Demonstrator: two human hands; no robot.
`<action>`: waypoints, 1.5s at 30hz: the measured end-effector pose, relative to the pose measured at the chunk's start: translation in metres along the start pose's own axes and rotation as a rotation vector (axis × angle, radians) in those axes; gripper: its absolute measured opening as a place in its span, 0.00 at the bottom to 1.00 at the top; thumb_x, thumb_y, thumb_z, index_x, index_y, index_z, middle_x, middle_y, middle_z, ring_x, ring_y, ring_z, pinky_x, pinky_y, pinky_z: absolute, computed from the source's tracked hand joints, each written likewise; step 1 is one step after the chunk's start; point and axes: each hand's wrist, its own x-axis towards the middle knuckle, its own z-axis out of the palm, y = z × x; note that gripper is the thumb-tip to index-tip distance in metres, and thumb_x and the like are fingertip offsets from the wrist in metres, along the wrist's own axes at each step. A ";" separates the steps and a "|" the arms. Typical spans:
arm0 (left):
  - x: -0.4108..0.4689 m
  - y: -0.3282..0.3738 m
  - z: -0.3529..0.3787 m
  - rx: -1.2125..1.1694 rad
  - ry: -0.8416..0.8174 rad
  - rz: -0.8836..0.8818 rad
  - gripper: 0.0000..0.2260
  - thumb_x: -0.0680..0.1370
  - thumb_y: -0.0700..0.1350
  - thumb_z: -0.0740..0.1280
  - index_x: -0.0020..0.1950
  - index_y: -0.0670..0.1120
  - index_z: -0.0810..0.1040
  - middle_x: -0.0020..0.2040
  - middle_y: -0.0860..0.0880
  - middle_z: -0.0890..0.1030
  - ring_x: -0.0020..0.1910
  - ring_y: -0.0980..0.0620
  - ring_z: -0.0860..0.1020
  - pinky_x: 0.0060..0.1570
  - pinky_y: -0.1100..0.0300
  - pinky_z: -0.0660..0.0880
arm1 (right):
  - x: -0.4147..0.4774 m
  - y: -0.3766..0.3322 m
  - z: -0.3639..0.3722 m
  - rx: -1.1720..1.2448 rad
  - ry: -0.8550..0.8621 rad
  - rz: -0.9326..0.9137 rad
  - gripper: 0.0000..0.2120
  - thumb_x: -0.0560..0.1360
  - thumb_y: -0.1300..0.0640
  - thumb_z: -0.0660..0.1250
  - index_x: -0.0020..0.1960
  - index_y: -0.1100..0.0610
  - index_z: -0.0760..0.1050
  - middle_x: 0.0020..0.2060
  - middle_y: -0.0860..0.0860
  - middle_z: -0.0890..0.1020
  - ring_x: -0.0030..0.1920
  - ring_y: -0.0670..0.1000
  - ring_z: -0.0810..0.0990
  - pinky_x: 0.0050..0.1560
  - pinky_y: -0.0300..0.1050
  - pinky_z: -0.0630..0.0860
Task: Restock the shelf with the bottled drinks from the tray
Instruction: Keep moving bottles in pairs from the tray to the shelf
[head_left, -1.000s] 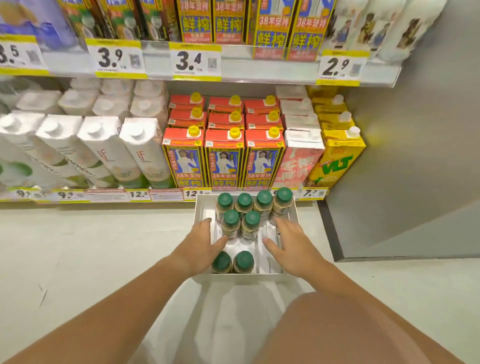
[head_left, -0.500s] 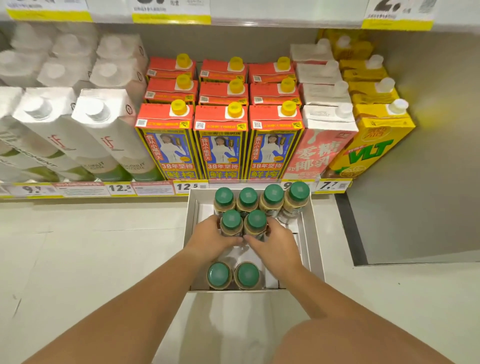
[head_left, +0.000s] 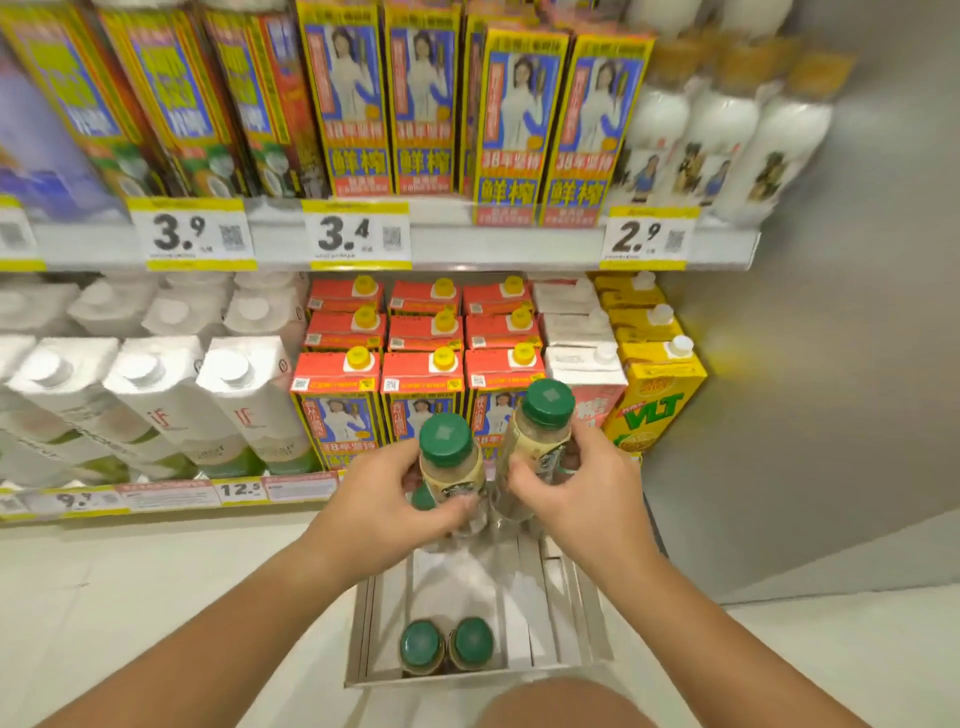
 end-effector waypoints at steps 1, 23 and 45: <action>0.006 0.022 -0.011 -0.032 0.016 0.047 0.13 0.68 0.57 0.75 0.52 0.61 0.80 0.48 0.60 0.85 0.48 0.58 0.83 0.50 0.56 0.81 | 0.010 -0.020 -0.015 0.014 0.043 -0.021 0.12 0.64 0.43 0.72 0.43 0.48 0.77 0.35 0.43 0.83 0.37 0.42 0.81 0.37 0.43 0.78; 0.206 0.457 -0.156 -0.191 0.249 0.529 0.10 0.75 0.61 0.68 0.53 0.73 0.71 0.46 0.69 0.82 0.45 0.68 0.81 0.44 0.68 0.78 | 0.251 -0.319 -0.303 0.128 0.559 -0.293 0.15 0.64 0.40 0.69 0.32 0.51 0.74 0.27 0.42 0.80 0.28 0.43 0.76 0.24 0.35 0.68; 0.315 0.478 -0.081 -0.019 0.412 0.194 0.25 0.83 0.50 0.60 0.78 0.49 0.56 0.69 0.47 0.74 0.66 0.46 0.73 0.64 0.55 0.69 | 0.467 -0.330 -0.316 0.169 0.356 -0.141 0.19 0.74 0.48 0.72 0.54 0.62 0.78 0.48 0.56 0.84 0.45 0.53 0.82 0.40 0.42 0.74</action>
